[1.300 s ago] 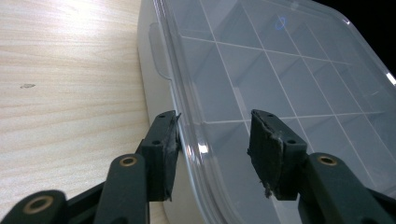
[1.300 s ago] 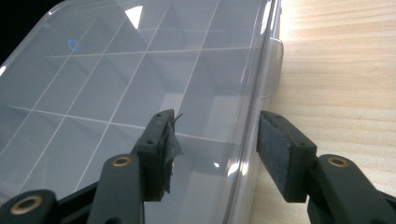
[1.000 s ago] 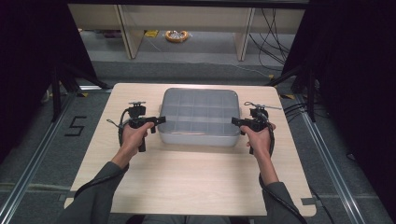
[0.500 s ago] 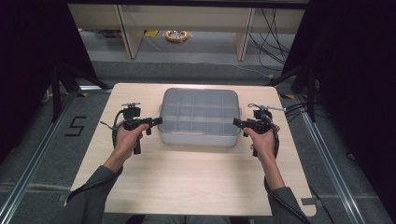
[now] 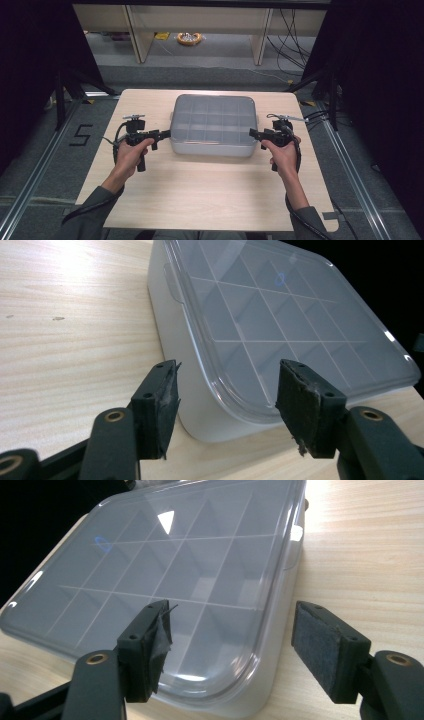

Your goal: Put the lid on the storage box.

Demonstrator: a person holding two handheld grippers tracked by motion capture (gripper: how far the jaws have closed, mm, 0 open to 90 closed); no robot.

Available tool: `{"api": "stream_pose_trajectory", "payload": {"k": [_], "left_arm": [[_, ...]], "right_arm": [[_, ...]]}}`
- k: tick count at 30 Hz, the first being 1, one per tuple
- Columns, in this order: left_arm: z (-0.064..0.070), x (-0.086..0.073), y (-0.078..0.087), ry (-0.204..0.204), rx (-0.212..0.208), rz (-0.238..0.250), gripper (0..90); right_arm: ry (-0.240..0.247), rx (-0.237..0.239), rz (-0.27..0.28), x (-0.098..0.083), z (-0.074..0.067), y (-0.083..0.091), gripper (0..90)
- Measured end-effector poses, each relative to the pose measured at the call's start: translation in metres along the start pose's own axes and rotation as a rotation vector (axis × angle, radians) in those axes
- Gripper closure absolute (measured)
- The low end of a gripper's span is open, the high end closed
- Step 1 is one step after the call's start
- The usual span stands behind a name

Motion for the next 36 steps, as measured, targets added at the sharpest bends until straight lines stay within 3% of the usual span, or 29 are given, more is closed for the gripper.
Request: {"api": "stream_pose_trajectory", "payload": {"k": [3,7,8,11,12,15,18,19,21,22,24,36], "left_arm": [[0.005,-0.004,0.007,-0.014,-0.028,0.012,40.1],[0.006,-0.010,0.012,-0.022,-0.030,0.007,39.9],[0.006,-0.010,0.013,-0.023,-0.034,0.007,39.7],[0.007,-0.012,0.017,-0.024,-0.029,0.015,39.6],[0.008,-0.013,0.018,-0.032,-0.036,0.013,39.6],[0.012,-0.017,0.020,-0.033,-0.040,0.007,39.3],[0.015,-0.019,0.020,-0.053,-0.042,0.009,38.7],[0.016,-0.019,0.021,-0.059,-0.034,0.005,38.5],[0.019,-0.022,0.020,-0.067,-0.042,0.000,37.8],[0.019,-0.023,0.019,-0.068,-0.039,-0.002,36.9],[0.022,-0.028,0.017,-0.067,-0.045,-0.011,35.1],[0.030,-0.042,0.019,-0.083,-0.064,-0.029,31.8]], "right_arm": [[0.009,0.004,0.011,-0.002,-0.003,0.004,32.9],[0.027,0.012,0.016,-0.009,-0.005,0.009,32.9],[-0.001,0.015,0.010,-0.012,-0.009,0.012,32.8],[0.041,0.011,0.034,-0.013,-0.006,0.017,32.6],[0.023,0.016,0.024,-0.014,-0.008,0.019,32.5],[0.046,0.018,0.046,-0.014,-0.006,0.022,32.4],[0.010,0.023,0.026,-0.017,-0.010,0.025,31.9],[0.038,0.025,0.037,-0.017,-0.009,0.024,31.7],[0.047,0.028,0.039,-0.018,-0.009,0.024,30.8],[0.029,0.030,0.030,-0.020,-0.011,0.026,30.2],[0.060,0.027,0.026,-0.023,-0.010,0.026,29.0],[0.080,0.043,0.029,-0.034,-0.013,0.040,25.2]]}}
Point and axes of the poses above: each handheld gripper's, and its own axes: y roughly backward along the jaws, x roughly out of its top, z roughly to its right, the point moved 9 cm from there along -y, roughly forward along the jaws, and after that the axes turned 9 degrees about -x, right-handed, at the moved point
